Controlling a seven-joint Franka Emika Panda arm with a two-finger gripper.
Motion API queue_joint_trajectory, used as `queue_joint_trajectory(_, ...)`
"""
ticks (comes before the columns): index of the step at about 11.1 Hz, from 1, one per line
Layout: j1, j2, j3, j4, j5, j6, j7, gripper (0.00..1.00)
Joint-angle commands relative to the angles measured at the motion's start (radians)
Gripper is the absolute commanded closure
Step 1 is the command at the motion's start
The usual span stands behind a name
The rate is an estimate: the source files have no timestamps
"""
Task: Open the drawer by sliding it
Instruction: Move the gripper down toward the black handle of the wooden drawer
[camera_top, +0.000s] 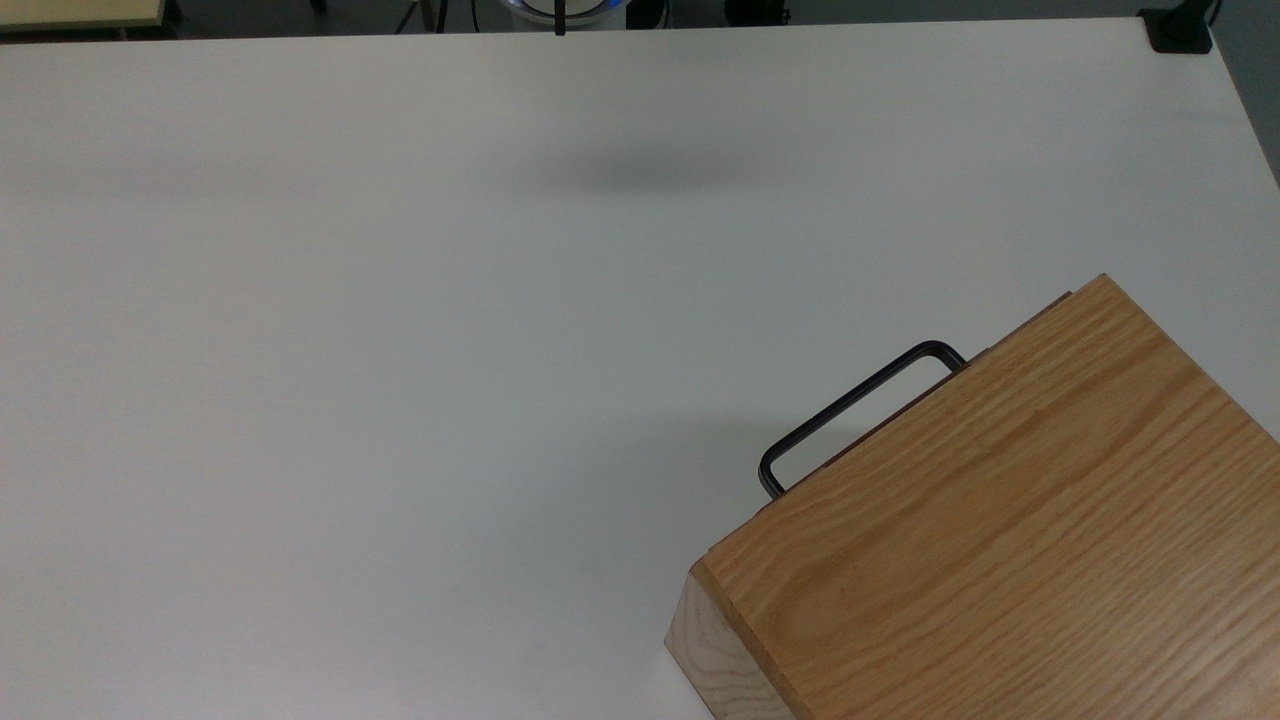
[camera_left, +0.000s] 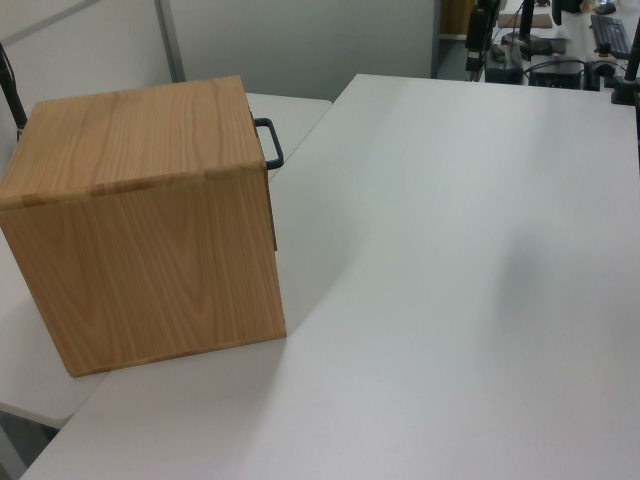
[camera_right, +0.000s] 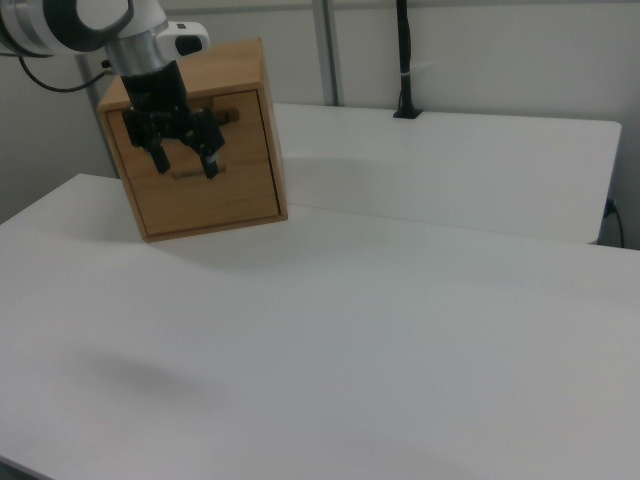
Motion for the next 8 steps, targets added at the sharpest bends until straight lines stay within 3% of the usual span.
queue_joint_trajectory(1,0.018,-0.013,-0.014,-0.028,0.006,0.028,-0.019,0.0)
queue_joint_trajectory(8,0.018,-0.005,-0.014,-0.028,0.02,0.022,-0.015,0.0)
